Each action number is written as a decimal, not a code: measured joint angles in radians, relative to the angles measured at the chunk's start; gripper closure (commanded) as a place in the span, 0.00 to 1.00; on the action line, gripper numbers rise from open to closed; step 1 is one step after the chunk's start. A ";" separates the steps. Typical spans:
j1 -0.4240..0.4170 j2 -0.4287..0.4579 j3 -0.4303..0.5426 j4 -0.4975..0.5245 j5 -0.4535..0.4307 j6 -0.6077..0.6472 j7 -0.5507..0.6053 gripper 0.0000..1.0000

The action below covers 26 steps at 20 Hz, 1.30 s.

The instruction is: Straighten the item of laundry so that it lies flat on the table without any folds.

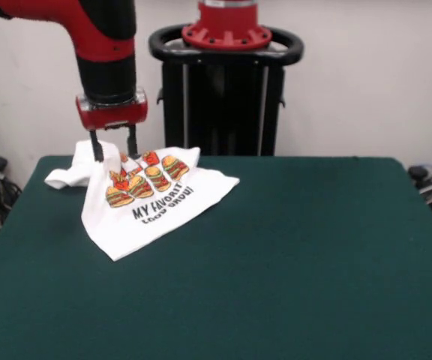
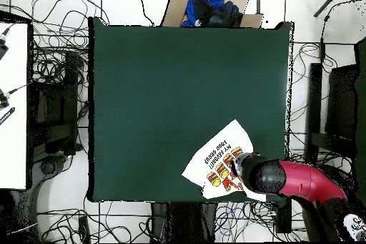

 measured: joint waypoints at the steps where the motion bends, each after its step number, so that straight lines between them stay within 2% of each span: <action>1: -0.018 0.002 0.019 0.009 0.001 -0.017 0.000 0.00; 3: -0.083 0.011 0.092 0.043 0.004 -0.063 0.000 0.00; 9: -0.146 0.012 0.193 0.100 0.006 -0.071 0.000 0.00; 18: -0.134 0.052 0.231 0.113 0.006 -0.071 0.000 0.00; 26: -0.142 0.146 0.249 0.113 -0.039 -0.096 0.000 0.00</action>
